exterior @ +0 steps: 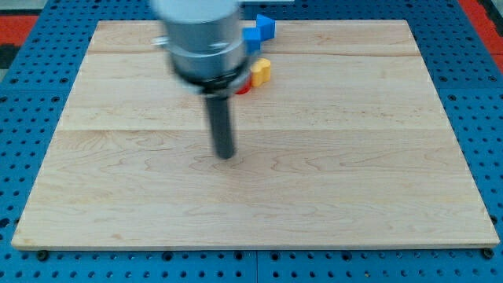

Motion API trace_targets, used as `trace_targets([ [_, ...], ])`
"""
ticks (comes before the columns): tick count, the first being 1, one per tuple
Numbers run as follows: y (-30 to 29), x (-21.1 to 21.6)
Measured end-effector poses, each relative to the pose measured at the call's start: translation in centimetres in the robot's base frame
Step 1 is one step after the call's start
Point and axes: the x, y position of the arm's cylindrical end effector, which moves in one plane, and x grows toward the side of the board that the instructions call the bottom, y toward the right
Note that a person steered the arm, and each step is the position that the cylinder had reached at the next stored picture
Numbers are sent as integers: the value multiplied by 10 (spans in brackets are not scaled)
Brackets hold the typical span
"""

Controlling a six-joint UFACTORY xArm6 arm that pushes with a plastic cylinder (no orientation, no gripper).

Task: Push the blue triangle towards the top right side of the blue cube

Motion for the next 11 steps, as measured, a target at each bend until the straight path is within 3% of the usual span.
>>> trace_targets([
  [1,80,-77],
  [3,155,-246],
  [4,140,-275],
  [7,65,-271],
  [11,36,-266],
])
